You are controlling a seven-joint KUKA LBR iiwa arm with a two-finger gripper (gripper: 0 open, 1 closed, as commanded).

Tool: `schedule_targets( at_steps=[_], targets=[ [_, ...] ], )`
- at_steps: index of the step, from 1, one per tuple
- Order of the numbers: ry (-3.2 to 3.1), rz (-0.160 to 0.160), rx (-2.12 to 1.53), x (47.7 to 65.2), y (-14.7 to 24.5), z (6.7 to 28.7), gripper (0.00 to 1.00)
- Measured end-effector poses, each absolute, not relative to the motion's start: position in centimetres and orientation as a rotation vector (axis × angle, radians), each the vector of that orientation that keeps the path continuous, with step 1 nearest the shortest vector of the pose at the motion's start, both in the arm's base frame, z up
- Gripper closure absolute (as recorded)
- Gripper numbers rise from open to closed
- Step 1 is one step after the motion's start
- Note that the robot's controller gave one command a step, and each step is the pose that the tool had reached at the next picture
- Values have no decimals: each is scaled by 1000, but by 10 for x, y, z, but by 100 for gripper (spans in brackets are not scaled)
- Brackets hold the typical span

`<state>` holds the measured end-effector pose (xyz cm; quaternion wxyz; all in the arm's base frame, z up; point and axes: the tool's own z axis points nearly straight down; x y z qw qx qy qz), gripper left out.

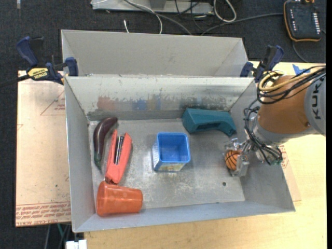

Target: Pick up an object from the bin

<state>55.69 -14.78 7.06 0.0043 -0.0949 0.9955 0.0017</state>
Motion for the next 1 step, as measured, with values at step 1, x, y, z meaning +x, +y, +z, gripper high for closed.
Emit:
schedule_targets(
  at_steps=[1],
  targets=[
    [3127,11,-298,555,-146,108,100]
  ],
)
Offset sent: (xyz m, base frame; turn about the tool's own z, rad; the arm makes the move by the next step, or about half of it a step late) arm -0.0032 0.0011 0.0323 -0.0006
